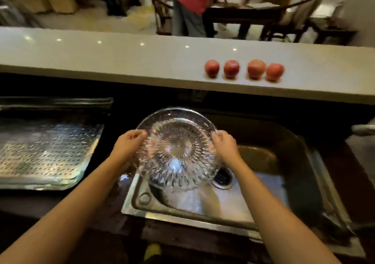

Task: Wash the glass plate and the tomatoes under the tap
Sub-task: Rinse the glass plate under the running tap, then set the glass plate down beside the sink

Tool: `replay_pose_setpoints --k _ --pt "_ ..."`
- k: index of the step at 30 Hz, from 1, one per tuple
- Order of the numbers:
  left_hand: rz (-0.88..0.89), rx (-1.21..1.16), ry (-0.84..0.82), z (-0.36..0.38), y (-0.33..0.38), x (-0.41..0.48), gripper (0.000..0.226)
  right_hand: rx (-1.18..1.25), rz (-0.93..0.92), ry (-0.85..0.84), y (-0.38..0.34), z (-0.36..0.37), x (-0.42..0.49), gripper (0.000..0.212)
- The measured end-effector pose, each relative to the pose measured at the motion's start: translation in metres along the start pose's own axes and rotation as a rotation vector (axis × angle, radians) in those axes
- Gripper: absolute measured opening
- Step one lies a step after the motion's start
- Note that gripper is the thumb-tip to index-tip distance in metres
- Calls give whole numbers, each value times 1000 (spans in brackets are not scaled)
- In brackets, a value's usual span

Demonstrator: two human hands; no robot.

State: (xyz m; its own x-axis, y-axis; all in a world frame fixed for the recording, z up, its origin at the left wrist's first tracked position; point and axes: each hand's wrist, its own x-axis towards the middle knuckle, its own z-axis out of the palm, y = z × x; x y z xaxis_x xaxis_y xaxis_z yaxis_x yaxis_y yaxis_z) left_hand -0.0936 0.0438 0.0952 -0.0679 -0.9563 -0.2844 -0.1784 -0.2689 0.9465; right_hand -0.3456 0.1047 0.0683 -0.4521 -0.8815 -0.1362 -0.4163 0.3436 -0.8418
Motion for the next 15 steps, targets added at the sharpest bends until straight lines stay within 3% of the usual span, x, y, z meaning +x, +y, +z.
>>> replay_pose_setpoints --k 2,7,15 --pt "-80 -45 101 -24 -17 1 17 96 1 -53 -11 29 5 30" --pt "-258 -104 245 -64 -65 6 36 146 -46 -157 -30 89 18 21" --pt "-206 213 360 -69 -79 25 64 163 -6 -143 -28 136 35 30"
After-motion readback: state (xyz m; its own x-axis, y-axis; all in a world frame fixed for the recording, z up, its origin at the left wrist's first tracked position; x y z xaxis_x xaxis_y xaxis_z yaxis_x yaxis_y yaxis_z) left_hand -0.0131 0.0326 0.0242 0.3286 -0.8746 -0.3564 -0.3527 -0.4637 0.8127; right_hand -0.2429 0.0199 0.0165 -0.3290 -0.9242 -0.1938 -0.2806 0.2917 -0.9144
